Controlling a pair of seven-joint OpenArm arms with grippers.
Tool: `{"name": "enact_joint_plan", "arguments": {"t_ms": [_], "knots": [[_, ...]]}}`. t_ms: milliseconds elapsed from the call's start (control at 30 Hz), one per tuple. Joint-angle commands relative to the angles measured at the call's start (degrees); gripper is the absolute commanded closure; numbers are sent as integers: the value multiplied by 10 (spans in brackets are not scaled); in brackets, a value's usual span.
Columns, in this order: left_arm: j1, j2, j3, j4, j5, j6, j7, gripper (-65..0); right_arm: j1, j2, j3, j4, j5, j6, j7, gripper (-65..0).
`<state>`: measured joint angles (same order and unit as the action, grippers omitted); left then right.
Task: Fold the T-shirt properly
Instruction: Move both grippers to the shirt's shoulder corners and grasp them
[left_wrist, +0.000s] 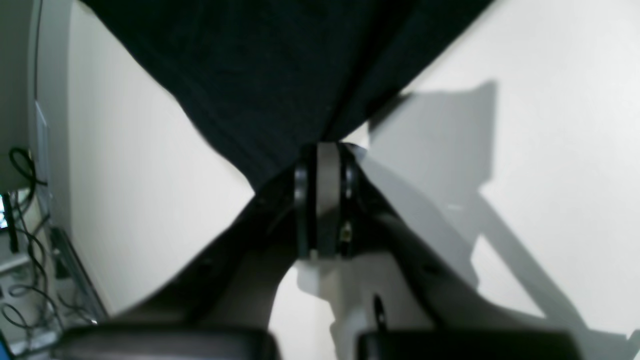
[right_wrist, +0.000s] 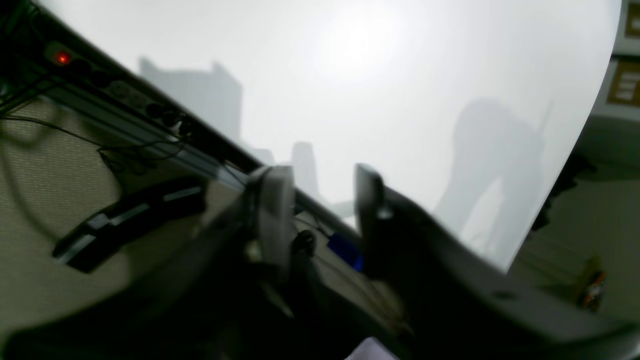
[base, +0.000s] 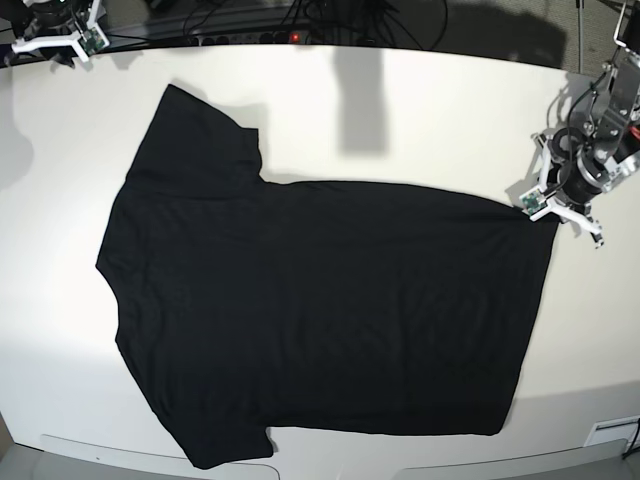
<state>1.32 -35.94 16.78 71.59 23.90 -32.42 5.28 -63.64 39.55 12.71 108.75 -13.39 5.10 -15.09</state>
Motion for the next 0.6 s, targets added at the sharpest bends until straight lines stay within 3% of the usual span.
{"name": "enact_joint_plan", "arguments": {"t_ms": [0,67,167,300,367,567], "knots": [[22,-4,5,-9,10,-45,47,0,-3,16,5,9,-4,-10,7,-278],[33,-4,5,-9,10,-45,43,0,3,33,5,9,-4,-9,8,-333],[49,-4,5,-5,10,-45,42,0,16,60,4,9,-4,-2,9,-334],[61,-2,5,-3,6,-42,41,0,47,87,4,4,-24,31,15,-334],[63,-3,5,-3,-12,-34,42,0,70,90,4,-4,-39,37,33,-334],[63,1,5,4,-34,-27,41,0,161,90,-31,-43,-73,100,89,-334]]}}
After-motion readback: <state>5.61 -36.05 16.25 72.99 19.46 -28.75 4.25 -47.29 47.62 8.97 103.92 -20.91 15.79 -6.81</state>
